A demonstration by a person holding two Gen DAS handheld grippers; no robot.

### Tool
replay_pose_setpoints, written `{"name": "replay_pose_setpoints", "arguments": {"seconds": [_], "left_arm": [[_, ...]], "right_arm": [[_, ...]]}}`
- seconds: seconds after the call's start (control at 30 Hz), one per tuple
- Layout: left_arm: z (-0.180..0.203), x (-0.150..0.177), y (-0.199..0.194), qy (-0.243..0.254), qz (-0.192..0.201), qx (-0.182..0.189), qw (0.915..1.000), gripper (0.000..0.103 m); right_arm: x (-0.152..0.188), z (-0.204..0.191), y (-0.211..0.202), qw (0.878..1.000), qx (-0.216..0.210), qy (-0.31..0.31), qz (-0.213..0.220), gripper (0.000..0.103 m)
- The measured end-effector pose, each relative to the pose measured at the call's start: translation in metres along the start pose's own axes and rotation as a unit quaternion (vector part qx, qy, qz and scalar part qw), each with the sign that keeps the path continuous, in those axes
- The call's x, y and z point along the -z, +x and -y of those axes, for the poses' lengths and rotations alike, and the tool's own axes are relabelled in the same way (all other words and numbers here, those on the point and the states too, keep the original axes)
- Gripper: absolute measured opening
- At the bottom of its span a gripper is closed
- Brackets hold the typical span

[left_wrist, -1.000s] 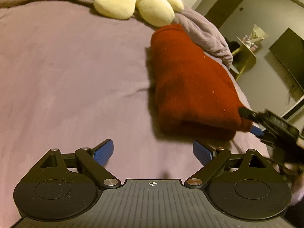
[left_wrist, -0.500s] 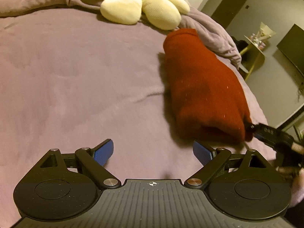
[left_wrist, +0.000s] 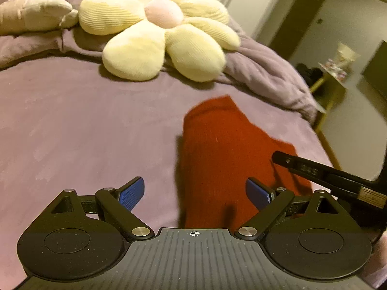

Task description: Fold small clothes

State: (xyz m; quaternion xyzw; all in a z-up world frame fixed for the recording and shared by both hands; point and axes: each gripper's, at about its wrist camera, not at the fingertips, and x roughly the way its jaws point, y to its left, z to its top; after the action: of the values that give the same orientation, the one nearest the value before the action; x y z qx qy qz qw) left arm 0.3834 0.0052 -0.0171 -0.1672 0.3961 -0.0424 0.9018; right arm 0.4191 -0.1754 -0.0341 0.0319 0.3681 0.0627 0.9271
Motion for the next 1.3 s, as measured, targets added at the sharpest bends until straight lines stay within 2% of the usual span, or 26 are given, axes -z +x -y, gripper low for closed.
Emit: {"name": "replay_pose_setpoints", "arguments": {"seconds": [0.13,0.23,0.3,0.47,0.6,0.73,0.8,0.83,0.9,0.97,1.03,1.1,1.17,1.23,1.3], "left_arm": [[0.022,-0.024,0.046,0.02,-0.005,-0.035,0.9992,0.095],[0.037,-0.036,0.081,0.025,-0.02,-0.044,0.9985,0.095],[0.046,-0.038,0.099,0.032,-0.016,-0.046,0.9983,0.096],[0.06,-0.032,0.139,0.087,-0.027,-0.08,0.9926,0.098],[0.046,-0.027,0.154,0.055,-0.033,-0.081,0.9946,0.103],[0.038,-0.023,0.148,0.029,-0.027,-0.075,0.9964,0.103],[0.035,-0.024,0.131,0.027,-0.023,-0.056,0.9978,0.103],[0.031,-0.023,0.118,0.024,-0.027,-0.033,0.9988,0.103],[0.017,-0.016,0.092,0.015,-0.036,0.029,0.9988,0.103],[-0.001,-0.001,0.064,0.016,-0.05,0.077,0.9956,0.103],[-0.021,0.021,0.038,0.02,-0.061,0.114,0.9914,0.103],[-0.039,0.044,0.019,-0.001,-0.073,0.126,0.9893,0.103],[-0.052,0.067,0.008,-0.034,-0.082,0.131,0.9874,0.103],[-0.057,0.087,0.001,-0.064,-0.096,0.127,0.9851,0.103],[-0.056,0.102,-0.006,-0.079,-0.096,0.139,0.9824,0.103]], "right_arm": [[-0.014,0.011,0.054,0.998,0.045,-0.006,-0.038,0.03],[-0.01,0.035,0.069,0.999,0.038,0.008,-0.031,0.035],[-0.004,0.05,0.074,0.999,0.025,0.034,-0.023,0.036],[0.0,0.06,0.084,0.999,0.005,0.037,-0.008,0.039],[0.003,0.067,0.09,0.999,-0.006,0.05,0.003,0.039],[0.003,0.067,0.09,0.999,-0.011,0.047,0.007,0.04],[0.005,0.067,0.079,0.998,-0.023,0.051,0.017,0.044],[0.006,0.07,0.07,0.997,-0.032,0.061,0.019,0.046],[0.016,0.078,0.037,0.994,-0.062,0.082,0.026,0.061],[0.041,0.089,-0.005,0.993,-0.077,0.084,0.041,0.081],[0.077,0.104,-0.041,0.993,-0.078,0.088,0.034,0.091],[0.114,0.125,-0.066,0.989,-0.085,0.118,0.008,0.091],[0.143,0.143,-0.083,0.98,-0.105,0.171,-0.015,0.089],[0.159,0.15,-0.094,0.971,-0.114,0.211,-0.023,0.084],[0.168,0.151,-0.105,0.959,-0.136,0.25,-0.016,0.081]]}}
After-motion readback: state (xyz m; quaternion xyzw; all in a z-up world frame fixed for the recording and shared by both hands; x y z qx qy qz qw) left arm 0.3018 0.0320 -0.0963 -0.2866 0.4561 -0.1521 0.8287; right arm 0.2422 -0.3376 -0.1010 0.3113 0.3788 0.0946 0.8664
